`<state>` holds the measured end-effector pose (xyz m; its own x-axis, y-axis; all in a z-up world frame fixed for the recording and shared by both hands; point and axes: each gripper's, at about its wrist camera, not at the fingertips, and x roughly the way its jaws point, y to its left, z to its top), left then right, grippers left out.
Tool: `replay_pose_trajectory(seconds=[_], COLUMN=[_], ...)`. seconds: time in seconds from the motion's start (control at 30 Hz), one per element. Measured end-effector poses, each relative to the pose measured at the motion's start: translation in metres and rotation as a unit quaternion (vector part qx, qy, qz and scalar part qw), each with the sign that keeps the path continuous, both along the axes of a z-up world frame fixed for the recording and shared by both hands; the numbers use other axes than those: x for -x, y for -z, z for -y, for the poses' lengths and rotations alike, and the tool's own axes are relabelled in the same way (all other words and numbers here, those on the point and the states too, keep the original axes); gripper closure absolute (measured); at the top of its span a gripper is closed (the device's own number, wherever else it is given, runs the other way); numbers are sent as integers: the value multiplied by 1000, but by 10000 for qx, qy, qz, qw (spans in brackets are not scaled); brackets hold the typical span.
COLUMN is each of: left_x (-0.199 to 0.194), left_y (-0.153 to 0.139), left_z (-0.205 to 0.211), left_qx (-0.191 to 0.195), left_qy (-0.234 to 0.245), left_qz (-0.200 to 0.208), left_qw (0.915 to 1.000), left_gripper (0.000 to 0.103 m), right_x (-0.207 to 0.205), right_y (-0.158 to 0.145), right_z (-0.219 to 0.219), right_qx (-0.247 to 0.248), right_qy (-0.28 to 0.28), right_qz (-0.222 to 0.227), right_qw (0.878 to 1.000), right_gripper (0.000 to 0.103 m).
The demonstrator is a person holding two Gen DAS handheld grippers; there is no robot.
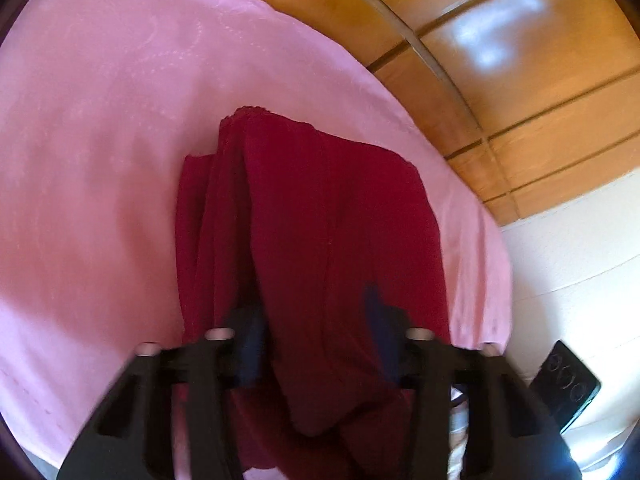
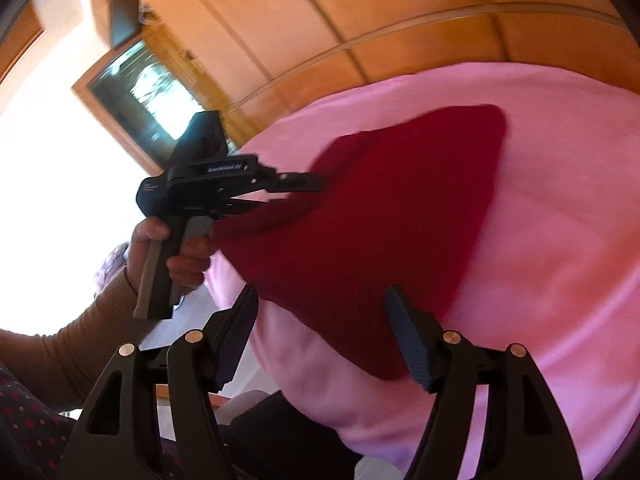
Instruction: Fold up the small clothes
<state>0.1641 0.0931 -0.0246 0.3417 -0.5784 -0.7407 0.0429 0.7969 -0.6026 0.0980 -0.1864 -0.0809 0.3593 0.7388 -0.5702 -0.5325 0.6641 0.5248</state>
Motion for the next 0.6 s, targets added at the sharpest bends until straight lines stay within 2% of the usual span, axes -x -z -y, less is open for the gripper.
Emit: replay_pose_trajectory(seconds=[0.03,0.1,0.2,0.3,0.37,0.43,0.6], left_x=[1,8,24,32,35,40,56], left_y=[-3,-7,-10,6,14,10,-13], left_z=[2,5,-2,-14,-15,-12,9], left_qx=[-181,-493,-898,-1303,-1310,-1479,-2315], left_qy=[39,45,-36,-147,-277,-318,-251], left_qz=[141,308,505,489,527,634,1133], left_qw=[9997,9983,9947,9902,9896,9864,9659], left_gripper=[86,90,90,90,88,83,71], right_x=[1,2,3,4,2,2,0], right_y=[1,-1,3,21,36,39,27], right_z=[3,2,-18,-49,-61,-68,-61], right_qx=[17,73,243,473,577,791,896], right_qy=[69,14,-214,-455,-469,-416,-538], right_qz=[25,69,40,-58,-93,84,111], right_qw=[10000,9999,9995,9978,9972,9960,9945], right_gripper=[37,39,39,39,39,38,38])
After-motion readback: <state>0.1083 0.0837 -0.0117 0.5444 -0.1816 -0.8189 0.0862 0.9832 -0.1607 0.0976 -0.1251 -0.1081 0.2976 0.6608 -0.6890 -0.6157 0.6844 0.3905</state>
